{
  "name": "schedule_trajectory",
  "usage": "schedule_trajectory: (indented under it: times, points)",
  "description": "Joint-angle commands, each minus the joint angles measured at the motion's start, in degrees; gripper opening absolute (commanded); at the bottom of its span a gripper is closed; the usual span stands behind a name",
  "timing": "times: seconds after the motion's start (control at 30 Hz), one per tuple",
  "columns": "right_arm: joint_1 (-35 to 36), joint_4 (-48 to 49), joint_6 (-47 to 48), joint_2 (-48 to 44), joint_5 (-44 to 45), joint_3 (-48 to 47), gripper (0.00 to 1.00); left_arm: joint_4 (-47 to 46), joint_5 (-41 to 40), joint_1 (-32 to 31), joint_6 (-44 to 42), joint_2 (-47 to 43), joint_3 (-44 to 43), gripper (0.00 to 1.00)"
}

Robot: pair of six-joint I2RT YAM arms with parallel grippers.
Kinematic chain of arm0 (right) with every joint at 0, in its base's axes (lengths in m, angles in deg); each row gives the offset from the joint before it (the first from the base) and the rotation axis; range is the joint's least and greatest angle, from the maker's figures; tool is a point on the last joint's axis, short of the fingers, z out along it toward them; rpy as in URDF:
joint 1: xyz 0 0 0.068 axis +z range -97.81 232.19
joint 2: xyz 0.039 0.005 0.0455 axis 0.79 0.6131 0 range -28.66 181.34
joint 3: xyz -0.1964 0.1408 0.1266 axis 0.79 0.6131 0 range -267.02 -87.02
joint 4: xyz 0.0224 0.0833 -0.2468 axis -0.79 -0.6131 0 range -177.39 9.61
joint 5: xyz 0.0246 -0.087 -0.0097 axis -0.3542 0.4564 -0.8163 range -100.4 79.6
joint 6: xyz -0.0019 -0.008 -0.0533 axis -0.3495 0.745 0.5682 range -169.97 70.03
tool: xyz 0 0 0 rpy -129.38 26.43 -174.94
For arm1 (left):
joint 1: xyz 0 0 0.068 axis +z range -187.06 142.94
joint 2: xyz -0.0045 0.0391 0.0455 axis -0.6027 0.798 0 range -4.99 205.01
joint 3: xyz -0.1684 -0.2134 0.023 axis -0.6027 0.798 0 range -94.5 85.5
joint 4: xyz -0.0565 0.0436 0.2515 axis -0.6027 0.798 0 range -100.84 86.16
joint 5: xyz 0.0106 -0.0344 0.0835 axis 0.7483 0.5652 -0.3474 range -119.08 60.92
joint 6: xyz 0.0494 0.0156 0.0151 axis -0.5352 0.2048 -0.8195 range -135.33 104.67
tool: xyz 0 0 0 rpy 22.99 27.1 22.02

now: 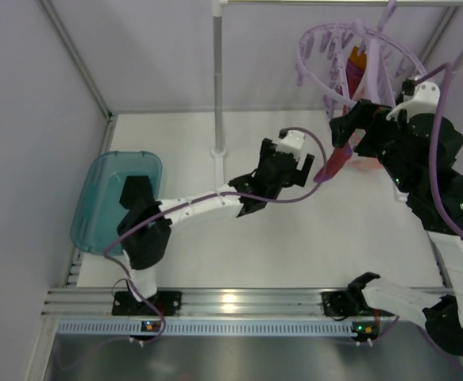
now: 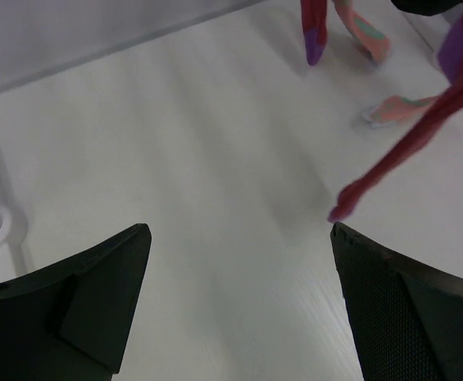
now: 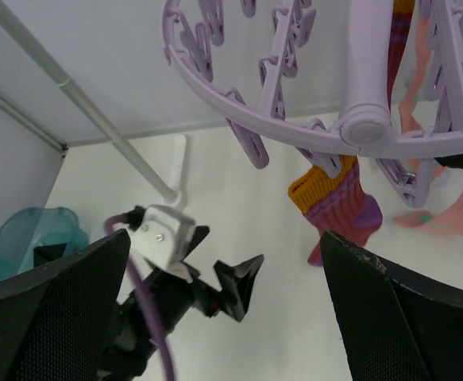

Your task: Remove the socks clipped to the hanger

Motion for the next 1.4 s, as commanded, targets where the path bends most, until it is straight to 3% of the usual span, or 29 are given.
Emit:
schedule_trajectory:
  times: [0.0,0.1,0.27,0.37,0.4,0.5,0.57,0.63,0.73,0.77,0.8,0.87,0.97,1.17,1.37]
  points:
    - [0.39,-1.62,0.95,-0.38,2.25,0.66,0.99,-16.29,7.56,1.30,-12.87,9.26,-8.63,0.98]
    - [0.30,-1.88,1.39,-0.73,2.60,0.23,0.99,-18.48,16.78,2.88,-12.19,13.85,-12.81,0.98]
    - [0.30,-2.14,1.83,-1.52,0.76,-1.27,0.99,-27.95,23.92,7.27,-13.76,21.14,-19.39,0.98]
    - [0.39,-2.49,2.36,-1.96,0.58,-2.50,0.99,-28.78,31.03,9.82,-12.20,23.87,-23.69,0.99]
    - [0.30,-2.84,2.53,-1.96,0.66,-2.85,0.99,-28.78,37.49,10.36,-9.40,24.05,-23.88,0.98]
    - [0.39,-2.59,3.06,-1.96,0.84,-3.12,0.99,-28.86,41.32,11.24,-7.97,23.61,-22.75,0.80]
    - [0.39,-2.23,3.06,-1.79,1.19,-1.80,1.00,-28.86,44.66,11.24,-6.66,22.91,-20.30,0.55]
    - [0.30,-1.88,3.06,-1.79,1.19,-0.23,0.99,-32.17,47.73,11.15,-4.11,21.33,-17.22,0.45]
    - [0.30,-1.61,2.28,-1.79,2.68,2.06,1.00,-38.25,49.85,10.45,-0.68,19.92,-11.06,0.19]
    - [0.30,-1.88,1.84,-1.61,3.47,2.33,1.00,-38.35,50.46,10.10,0.11,19.92,-10.18,0.05]
    - [0.30,-2.31,1.49,-1.26,4.35,2.42,0.99,-38.36,50.73,9.84,1.16,19.74,-9.91,0.00]
    - [0.30,-3.89,0.17,-0.04,7.60,2.42,0.99,-38.36,50.91,8.96,2.22,19.13,-8.69,0.00]
    - [0.30,-4.43,-0.98,0.67,10.77,3.47,0.99,-38.36,48.81,6.95,2.67,17.29,-6.23,0.00]
    - [0.30,-3.81,-2.30,2.43,13.67,4.18,0.95,-38.36,25.54,-0.43,-1.28,12.71,-0.77,0.00]
    - [0.39,-3.11,-2.91,3.57,15.95,3.56,0.86,-38.36,4.70,-8.17,-9.71,13.06,-1.29,0.00]
